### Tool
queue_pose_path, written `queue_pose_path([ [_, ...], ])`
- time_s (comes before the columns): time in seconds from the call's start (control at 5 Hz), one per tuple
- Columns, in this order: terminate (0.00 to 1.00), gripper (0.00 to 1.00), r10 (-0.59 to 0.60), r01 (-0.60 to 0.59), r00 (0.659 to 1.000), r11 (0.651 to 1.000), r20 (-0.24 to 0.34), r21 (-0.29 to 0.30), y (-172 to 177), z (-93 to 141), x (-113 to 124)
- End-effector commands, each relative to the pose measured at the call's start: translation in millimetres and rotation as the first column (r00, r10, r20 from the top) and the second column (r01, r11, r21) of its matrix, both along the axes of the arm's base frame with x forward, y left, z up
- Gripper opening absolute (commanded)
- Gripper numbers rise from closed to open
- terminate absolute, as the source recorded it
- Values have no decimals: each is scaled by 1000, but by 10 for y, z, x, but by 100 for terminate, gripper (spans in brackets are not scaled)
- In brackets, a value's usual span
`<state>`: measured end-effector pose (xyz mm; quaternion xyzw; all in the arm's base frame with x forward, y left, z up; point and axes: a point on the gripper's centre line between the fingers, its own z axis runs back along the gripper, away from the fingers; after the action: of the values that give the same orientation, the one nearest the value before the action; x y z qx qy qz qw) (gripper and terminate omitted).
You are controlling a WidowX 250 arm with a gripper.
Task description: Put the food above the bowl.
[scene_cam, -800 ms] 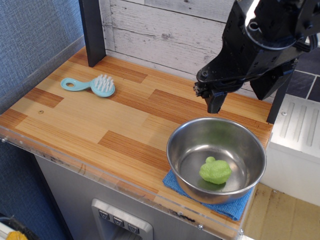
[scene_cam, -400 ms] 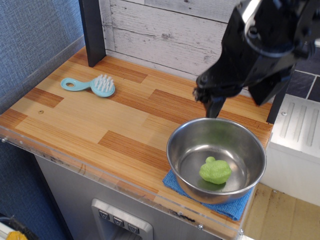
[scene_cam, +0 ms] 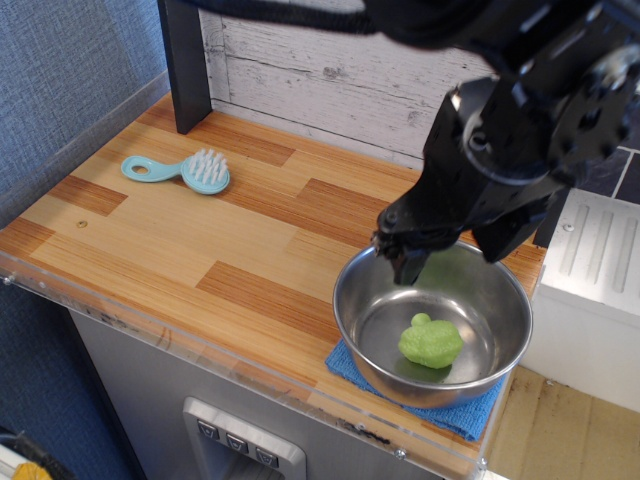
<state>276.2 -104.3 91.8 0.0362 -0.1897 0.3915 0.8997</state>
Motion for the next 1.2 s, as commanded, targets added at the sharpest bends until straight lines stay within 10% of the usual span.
queue_pose_path([
  [0.0,0,100,-27,27,1000,999,9,27,-23,-172,108],
  [0.8,0,100,-16,14,997,999,-81,-33,-164,-594,-56],
  [1.0,0,0,2,-3,997,1000,-82,-14,-130,-624,-104],
])
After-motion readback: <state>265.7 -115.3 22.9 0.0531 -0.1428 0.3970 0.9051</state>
